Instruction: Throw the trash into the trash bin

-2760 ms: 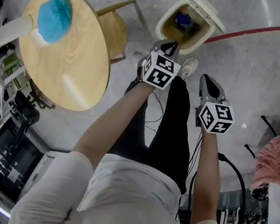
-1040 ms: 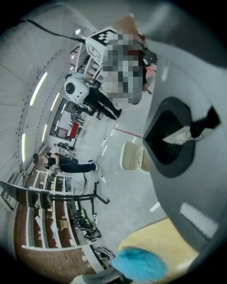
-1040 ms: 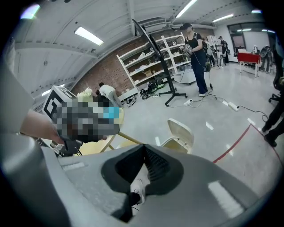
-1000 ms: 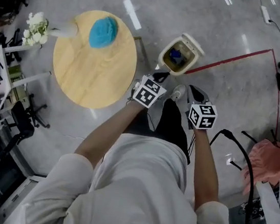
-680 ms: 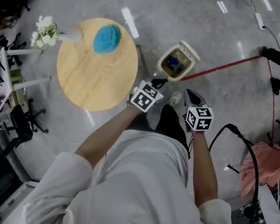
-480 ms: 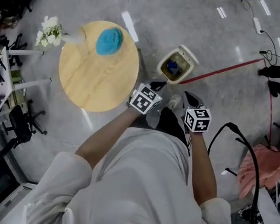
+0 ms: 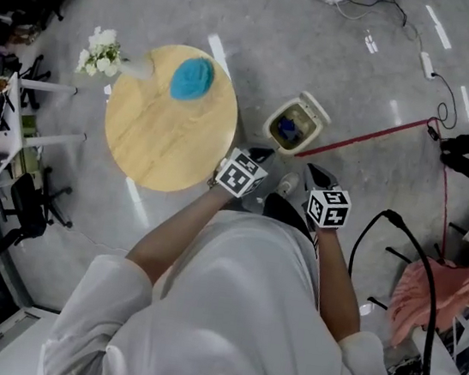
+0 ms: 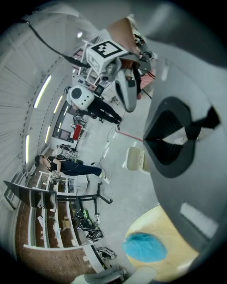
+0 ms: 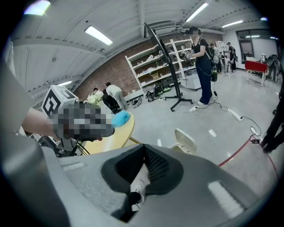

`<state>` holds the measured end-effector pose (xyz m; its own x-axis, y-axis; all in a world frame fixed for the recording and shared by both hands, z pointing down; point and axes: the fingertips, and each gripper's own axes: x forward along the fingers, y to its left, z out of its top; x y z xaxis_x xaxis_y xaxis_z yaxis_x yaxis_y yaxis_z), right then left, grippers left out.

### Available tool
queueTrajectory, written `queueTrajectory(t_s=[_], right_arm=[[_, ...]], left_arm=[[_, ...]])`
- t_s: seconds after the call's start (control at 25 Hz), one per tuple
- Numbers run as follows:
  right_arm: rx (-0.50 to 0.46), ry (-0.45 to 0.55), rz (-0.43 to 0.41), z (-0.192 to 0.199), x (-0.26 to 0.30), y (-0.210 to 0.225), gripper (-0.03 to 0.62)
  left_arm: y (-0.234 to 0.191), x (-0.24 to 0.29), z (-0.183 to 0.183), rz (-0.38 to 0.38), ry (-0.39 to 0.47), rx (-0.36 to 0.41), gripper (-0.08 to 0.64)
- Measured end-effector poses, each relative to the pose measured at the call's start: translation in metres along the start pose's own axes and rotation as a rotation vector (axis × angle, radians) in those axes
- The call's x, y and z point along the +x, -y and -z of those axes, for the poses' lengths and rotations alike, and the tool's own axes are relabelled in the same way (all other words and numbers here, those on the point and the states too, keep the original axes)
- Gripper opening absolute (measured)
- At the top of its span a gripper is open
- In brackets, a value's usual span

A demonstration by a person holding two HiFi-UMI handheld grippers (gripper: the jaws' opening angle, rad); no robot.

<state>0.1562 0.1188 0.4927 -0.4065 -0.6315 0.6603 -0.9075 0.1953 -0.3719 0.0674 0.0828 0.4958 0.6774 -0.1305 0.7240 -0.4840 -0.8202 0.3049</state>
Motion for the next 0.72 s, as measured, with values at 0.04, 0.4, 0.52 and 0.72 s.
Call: queueTrajectory(t_s=[0.04,0.4,0.52,0.72], right_arm=[[-0.003,-0.001,-0.002,-0.001,0.0,-0.001,0.0],[-0.011,-0.008,-0.027,-0.002,0.003,0.002,0.0],[-0.022,-0.019,-0.037,0.001,0.001,0.009,0.0],[-0.046,-0.035,-0.054,0.003,0.0,0.024,0.0]], left_arm=[[0.0,-0.001,0.001,-0.002,0.0,0.0,0.006],[-0.002,-0.005,0.008,-0.024,-0.012,-0.041,0.006],[-0.002,-0.004,0.011,-0.039,-0.003,-0.06,0.006],[0.0,0.001,0.016,-0.071,0.006,-0.101,0.006]])
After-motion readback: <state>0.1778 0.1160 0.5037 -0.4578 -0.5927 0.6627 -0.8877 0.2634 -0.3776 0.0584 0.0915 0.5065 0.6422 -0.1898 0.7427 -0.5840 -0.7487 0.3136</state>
